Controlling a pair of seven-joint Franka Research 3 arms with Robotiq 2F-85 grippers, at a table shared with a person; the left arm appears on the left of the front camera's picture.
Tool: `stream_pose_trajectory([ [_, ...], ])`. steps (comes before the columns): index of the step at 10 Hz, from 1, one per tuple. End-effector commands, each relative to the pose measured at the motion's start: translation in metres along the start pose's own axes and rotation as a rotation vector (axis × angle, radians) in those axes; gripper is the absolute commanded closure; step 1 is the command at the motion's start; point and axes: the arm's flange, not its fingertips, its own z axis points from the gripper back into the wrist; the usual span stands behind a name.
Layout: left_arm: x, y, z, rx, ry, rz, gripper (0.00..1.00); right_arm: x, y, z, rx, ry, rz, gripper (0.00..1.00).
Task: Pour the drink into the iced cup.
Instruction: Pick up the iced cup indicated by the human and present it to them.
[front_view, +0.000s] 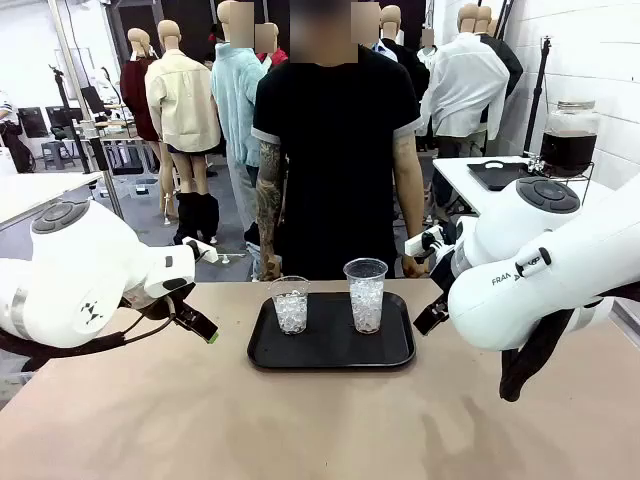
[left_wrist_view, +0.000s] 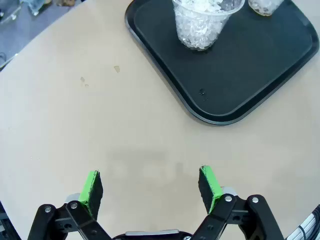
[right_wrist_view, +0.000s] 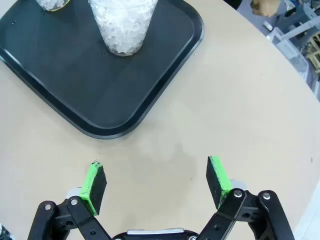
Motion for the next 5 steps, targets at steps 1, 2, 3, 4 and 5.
stream_pose_trajectory([
  [1,0.0000,0.0000,0.0000,0.000,0.000,0.000,0.00,0.0000,0.0000,0.0000,0.000,0.000,0.000,0.00],
  [2,0.0000,0.0000,0.0000,0.000,0.000,0.000,0.00,0.0000,0.0000,0.0000,0.000,0.000,0.000,0.00],
  [3,0.0000,0.0000,0.0000,0.000,0.000,0.000,0.00,0.0000,0.0000,0.0000,0.000,0.000,0.000,0.00],
  [4,0.0000,0.0000,0.0000,0.000,0.000,0.000,0.00,0.0000,0.0000,0.0000,0.000,0.000,0.000,0.00],
  [5,0.0000,0.0000,0.0000,0.000,0.000,0.000,0.00,0.0000,0.0000,0.0000,0.000,0.000,0.000,0.00],
])
